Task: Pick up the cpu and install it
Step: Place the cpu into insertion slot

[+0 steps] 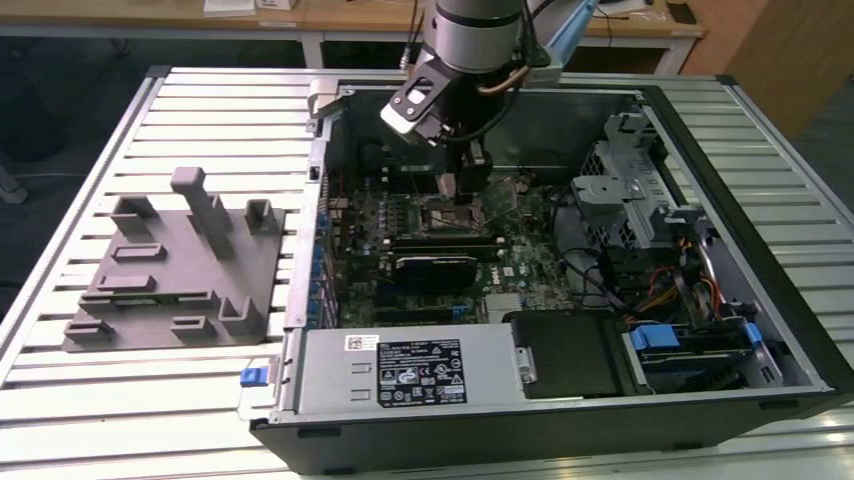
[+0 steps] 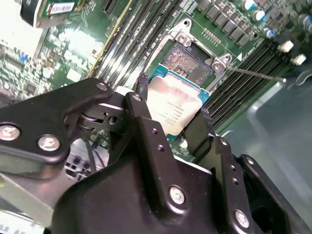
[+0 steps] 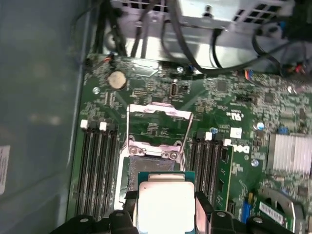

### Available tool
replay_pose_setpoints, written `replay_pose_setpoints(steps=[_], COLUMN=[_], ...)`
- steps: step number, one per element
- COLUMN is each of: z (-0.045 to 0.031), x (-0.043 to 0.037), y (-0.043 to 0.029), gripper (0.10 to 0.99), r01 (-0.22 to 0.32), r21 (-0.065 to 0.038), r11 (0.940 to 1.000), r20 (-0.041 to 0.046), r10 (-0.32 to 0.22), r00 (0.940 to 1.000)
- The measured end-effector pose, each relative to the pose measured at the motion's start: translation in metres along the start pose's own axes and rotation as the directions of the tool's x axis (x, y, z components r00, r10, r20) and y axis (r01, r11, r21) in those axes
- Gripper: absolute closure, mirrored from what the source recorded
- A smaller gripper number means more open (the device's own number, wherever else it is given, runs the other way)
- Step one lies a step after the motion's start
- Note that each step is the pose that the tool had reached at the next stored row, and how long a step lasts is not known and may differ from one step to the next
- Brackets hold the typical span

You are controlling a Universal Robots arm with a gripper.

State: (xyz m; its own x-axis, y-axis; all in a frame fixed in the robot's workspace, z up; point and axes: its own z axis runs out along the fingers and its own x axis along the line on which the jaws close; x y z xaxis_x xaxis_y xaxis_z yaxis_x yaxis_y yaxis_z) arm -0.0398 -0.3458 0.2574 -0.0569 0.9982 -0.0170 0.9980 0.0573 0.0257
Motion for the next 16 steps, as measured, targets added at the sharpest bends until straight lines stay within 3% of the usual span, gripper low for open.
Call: replay_pose_setpoints(steps=[4,9,16], z=[0.0001,0.0041,0.0085], x=[0.0,0.0001,0.0008], y=[0.0,-0.0001,-0.0002], gripper=[0.541,0.541,0.541], r01=[-0.01,-0.01,-0.011], r21=[0.0,-0.008,-0.009], r11=[1.0,0.9999,0.9999], r20=[0.0002,0.0005,0.0007], r10=[0.01,0.01,0.011], r00=[1.0,0.9999,0.9999])
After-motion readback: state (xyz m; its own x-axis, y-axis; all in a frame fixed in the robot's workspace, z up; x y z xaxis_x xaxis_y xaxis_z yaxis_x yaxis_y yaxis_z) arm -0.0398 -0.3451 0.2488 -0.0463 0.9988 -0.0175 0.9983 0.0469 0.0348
